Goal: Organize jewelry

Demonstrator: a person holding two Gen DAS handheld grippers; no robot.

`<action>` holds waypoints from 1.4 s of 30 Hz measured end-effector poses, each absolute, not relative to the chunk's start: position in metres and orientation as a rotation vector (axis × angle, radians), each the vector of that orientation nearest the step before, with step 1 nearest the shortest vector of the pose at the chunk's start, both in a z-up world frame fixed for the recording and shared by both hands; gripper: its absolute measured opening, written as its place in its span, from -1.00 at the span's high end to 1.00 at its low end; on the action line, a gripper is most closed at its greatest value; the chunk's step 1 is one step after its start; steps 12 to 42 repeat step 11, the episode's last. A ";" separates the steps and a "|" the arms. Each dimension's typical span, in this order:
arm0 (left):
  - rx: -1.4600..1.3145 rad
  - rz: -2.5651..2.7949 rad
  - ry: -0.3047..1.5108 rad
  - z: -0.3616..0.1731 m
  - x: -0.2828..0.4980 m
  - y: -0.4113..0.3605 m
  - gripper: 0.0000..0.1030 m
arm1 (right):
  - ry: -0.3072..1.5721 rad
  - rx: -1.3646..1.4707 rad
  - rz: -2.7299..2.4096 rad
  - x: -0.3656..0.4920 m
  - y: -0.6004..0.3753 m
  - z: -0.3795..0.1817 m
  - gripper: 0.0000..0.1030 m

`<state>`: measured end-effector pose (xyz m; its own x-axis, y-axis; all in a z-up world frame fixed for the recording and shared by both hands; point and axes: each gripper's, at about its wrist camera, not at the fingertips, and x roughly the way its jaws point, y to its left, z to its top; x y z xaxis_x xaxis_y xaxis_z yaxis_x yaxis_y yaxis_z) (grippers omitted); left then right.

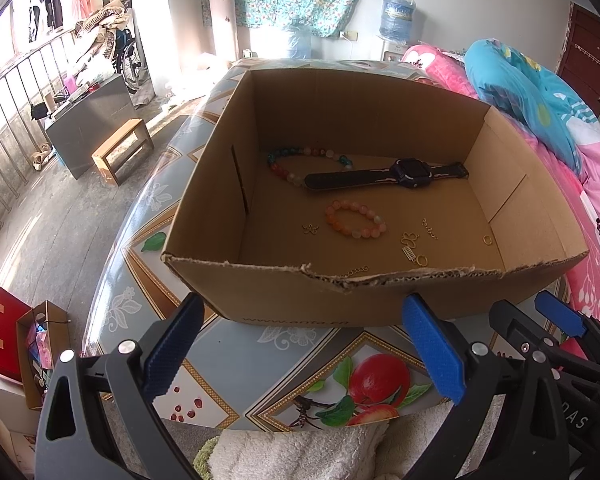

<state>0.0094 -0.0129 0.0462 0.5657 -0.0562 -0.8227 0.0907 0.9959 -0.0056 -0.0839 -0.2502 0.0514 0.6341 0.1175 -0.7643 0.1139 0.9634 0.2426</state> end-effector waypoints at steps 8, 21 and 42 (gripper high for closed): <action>0.035 -0.080 0.970 0.044 0.009 -0.011 -0.89 | 0.886 0.280 0.000 -0.084 -0.250 0.050 -0.48; 0.035 -0.080 0.974 0.043 0.009 -0.011 -0.89 | 0.887 0.278 0.000 -0.084 -0.250 0.050 -0.48; 0.035 -0.080 0.974 0.043 0.009 -0.011 -0.89 | 0.887 0.278 0.000 -0.084 -0.250 0.050 -0.48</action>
